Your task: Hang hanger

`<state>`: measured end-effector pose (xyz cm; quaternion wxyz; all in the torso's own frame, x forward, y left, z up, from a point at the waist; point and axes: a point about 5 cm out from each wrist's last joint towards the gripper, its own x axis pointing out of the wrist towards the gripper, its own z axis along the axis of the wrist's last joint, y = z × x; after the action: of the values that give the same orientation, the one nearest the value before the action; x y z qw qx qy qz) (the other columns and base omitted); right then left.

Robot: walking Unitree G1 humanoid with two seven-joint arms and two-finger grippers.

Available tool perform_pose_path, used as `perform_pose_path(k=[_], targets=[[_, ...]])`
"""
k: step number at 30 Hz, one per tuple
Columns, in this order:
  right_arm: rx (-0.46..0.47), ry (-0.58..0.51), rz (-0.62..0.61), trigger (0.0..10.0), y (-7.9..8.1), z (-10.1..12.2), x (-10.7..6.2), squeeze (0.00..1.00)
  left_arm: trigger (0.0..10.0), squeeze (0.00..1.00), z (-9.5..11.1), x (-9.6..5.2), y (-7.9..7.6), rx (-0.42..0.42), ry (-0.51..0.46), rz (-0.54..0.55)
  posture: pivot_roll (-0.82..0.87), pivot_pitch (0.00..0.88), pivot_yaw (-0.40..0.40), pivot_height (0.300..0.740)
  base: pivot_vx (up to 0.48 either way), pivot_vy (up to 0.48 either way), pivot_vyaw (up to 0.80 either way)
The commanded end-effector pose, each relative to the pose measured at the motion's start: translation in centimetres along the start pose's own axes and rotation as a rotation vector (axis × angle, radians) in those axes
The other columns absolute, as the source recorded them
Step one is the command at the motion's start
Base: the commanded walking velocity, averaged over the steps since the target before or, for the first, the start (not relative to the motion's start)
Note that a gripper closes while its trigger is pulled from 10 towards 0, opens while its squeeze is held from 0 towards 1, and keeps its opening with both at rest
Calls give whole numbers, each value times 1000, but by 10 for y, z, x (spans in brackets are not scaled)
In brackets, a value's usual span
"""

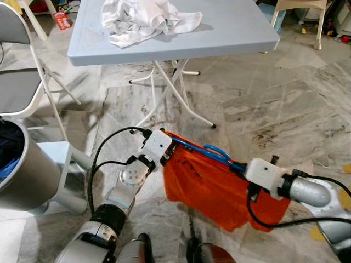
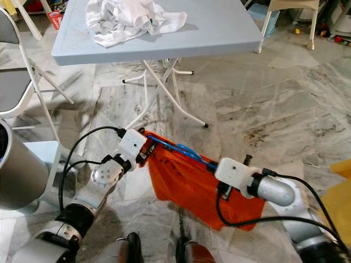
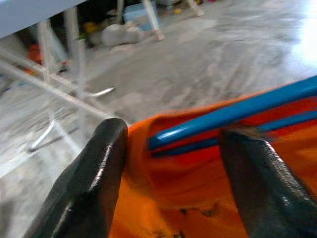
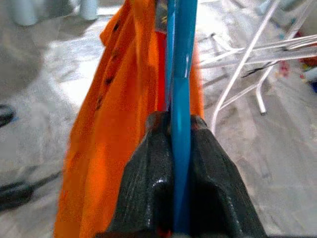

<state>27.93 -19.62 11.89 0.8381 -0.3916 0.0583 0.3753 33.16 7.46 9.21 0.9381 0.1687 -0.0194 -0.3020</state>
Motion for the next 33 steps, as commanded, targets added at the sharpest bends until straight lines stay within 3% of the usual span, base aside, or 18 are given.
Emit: perform_pose_path(k=[1,7,10,14,22,24,27,30,33], targets=[[-22,-39,-22,10000,-1,11,6,0,10000,1000,0,0,-11,-7,-6,-54,-100,216,-11,740,0,0,0],[-49,-44,-9,10000,4,15,12,0,10000,1000,3,3,-12,-5,-15,-22,-107,214,-15,740,0,0,0],[-61,-28,-9,10000,3,12,11,0,10000,1000,8,1,-5,10,-56,32,-108,214,-16,740,0,0,0],[-75,15,-29,10000,-4,3,4,0,10000,1000,6,-4,2,49,-58,52,-109,213,-17,740,0,0,0],[-82,62,-76,10000,-24,-7,-6,0,10000,1000,11,-22,-1,15,-161,42,-110,220,-19,740,0,0,0],[-86,70,-76,10000,-27,-9,-9,0,10000,1000,6,-28,2,27,-156,71,-110,220,-19,740,0,0,0],[-112,60,-43,10000,-34,-9,-18,0,10000,1000,-14,-43,16,35,-71,169,-103,221,-21,740,0,0,0],[-118,52,-24,10000,-36,-8,-21,0,10000,1000,-20,-46,19,25,-43,186,-103,221,-21,740,0,0,0],[-116,33,32,10000,-47,-5,-39,0,10000,1000,-34,-54,29,28,29,230,-101,222,-21,740,0,0,0]])
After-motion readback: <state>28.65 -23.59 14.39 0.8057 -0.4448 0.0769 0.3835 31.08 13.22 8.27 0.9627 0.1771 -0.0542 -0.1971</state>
